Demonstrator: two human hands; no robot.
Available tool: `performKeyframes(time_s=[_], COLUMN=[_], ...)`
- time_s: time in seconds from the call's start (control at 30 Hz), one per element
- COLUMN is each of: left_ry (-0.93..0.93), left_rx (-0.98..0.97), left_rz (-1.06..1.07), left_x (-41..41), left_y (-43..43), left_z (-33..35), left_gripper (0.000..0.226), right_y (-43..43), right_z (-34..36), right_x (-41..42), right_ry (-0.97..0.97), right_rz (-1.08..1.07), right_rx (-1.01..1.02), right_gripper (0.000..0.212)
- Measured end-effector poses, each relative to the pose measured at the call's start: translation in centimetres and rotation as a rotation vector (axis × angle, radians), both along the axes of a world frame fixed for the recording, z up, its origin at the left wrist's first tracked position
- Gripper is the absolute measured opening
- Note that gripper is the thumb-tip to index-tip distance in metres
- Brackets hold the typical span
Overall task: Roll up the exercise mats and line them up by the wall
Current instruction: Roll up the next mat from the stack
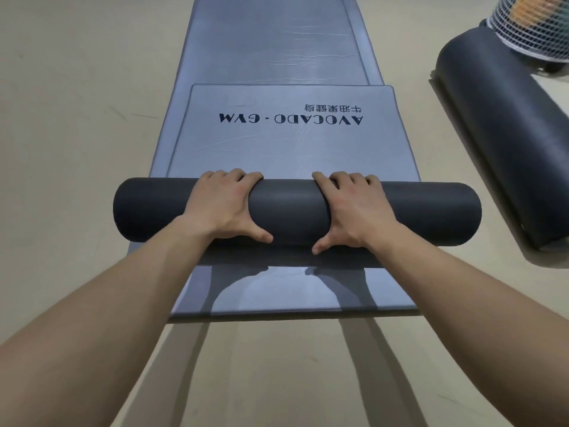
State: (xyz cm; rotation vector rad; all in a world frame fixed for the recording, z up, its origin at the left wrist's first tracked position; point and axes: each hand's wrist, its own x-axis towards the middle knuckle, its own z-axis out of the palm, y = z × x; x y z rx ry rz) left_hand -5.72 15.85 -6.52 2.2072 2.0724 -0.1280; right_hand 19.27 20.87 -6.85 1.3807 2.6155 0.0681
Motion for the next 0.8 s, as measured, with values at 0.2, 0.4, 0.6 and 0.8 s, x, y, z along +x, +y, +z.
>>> performKeyframes(time_s=[0.2, 0.4, 0.6, 0.8], left_ry=[-0.174, -0.276, -0.043, -0.003], left_rx=[-0.323, -0.462, 0.126, 0.046], left_rz=[0.045, 0.070, -0.025, 0.006], left_x=[0.3, 0.3, 0.7, 0.4], left_y=[-0.5, -0.8, -5.0, -3.2], left_z=[1.7, 1.3, -1.2, -2.1], left_gripper=[0.106, 0.106, 0.109, 0.130], right_y=[0.6, -3.6, -0.3, -0.7], right_z=[3.1, 2.1, 2.0, 0.1], right_x=[0.0, 2.3, 1.0, 0.9], right_ry=[-0.015, 0.027, 0.095, 0.359], right_rz=[0.007, 0.042, -0.024, -0.068], right_rx=[-0.375, -0.108, -0.263, 0.021], right_gripper=[0.123, 0.126, 0.127, 0.100])
